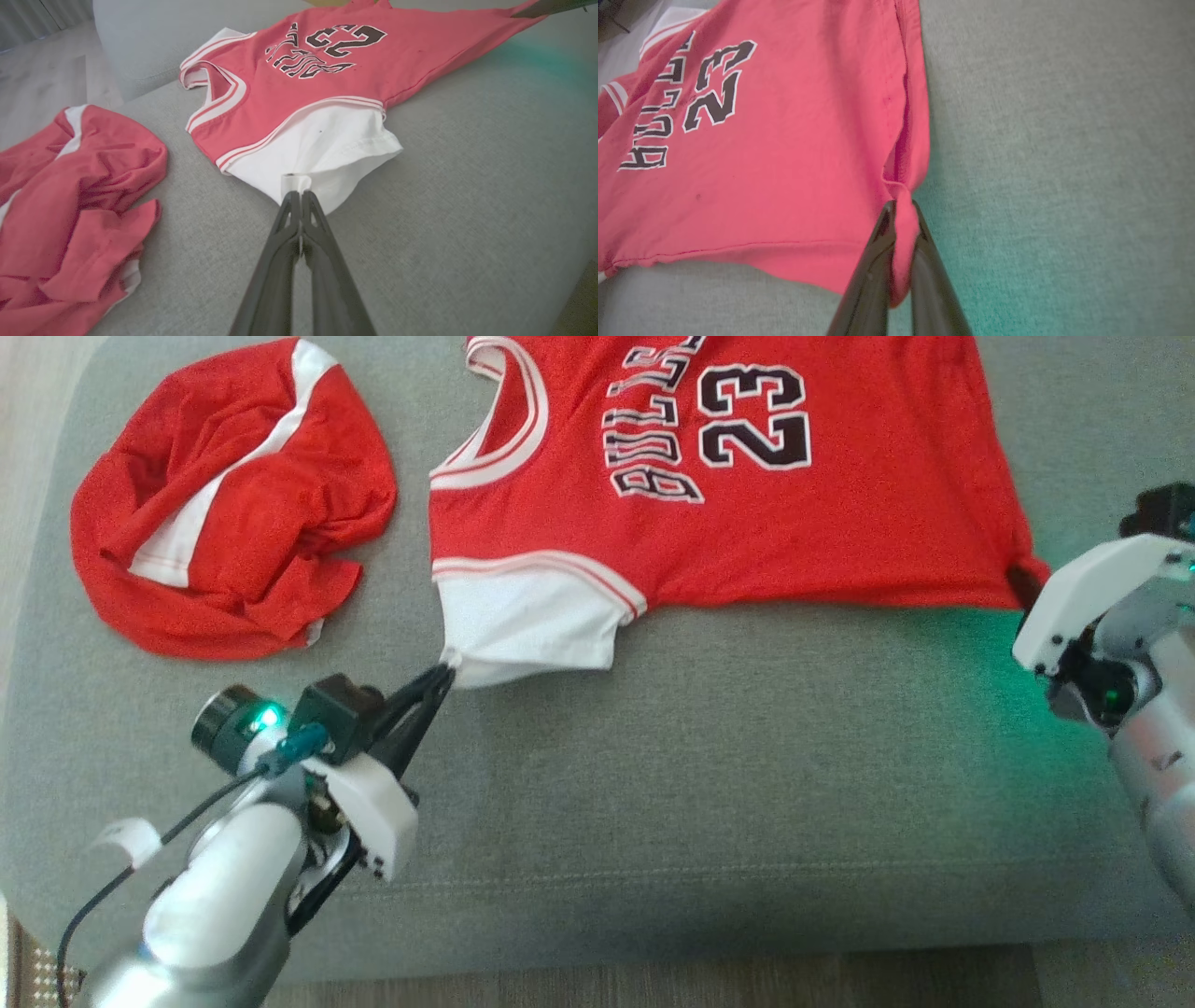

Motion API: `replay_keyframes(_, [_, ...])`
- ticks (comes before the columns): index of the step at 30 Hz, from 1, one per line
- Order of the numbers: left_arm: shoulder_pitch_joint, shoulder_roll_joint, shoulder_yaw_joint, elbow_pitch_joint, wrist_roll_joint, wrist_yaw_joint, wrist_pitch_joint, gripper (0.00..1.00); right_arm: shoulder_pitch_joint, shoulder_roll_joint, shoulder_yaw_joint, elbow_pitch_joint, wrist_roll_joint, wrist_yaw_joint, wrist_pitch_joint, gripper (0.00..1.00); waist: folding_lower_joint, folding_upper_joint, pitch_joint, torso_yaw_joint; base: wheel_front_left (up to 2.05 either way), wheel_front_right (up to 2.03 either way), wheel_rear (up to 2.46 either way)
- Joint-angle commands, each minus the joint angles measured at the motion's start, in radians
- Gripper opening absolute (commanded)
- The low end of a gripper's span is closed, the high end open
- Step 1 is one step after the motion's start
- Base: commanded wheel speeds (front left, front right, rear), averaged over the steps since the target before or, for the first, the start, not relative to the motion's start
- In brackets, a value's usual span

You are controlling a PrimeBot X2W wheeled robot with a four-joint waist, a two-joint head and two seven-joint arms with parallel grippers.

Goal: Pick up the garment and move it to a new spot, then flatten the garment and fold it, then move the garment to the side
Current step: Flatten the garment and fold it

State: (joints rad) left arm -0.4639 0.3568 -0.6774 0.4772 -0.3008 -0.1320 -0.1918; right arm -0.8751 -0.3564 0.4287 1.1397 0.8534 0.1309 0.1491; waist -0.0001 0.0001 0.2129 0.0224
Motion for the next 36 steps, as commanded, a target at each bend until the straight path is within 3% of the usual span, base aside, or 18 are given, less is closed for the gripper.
replay_keyframes(1, [-0.019, 0.049, 0.025, -0.035, -0.018, 0.001, 0.005, 0.0, 0.018, -0.019, 0.017, -0.015, -0.001, 0.0, 0.012, 0.0, 0.0001, -0.0001, -0.007, -0.006, 0.0, 0.0, 0.0])
replay_keyframes(9, [0.004, 0.146, -0.08, -0.136, -0.185, 0.001, 0.097, 0.0, 0.052, -0.057, 0.097, -0.047, 0.003, 0.0, 0.148, 0.0, 0.0001, -0.0001, -0.032, -0.02, 0.0, 0.0, 0.0])
replay_keyframes(23, [-0.003, 0.341, -0.28, -0.395, -0.579, 0.001, 0.273, 0.0, 0.116, -0.153, 0.206, -0.169, 0.055, 0.0, 0.322, 0.0, 0.0001, -0.0001, -0.06, -0.031, 0.0, 0.0, 0.0])
replay_keyframes(36, [-0.011, 0.464, -0.404, -0.524, -0.789, 0.001, 0.37, 0.0, 0.197, -0.222, 0.286, -0.299, 0.147, 0.0, 0.499, 0.0, 0.0001, -0.0001, -0.103, -0.045, 0.0, 0.0, 0.0])
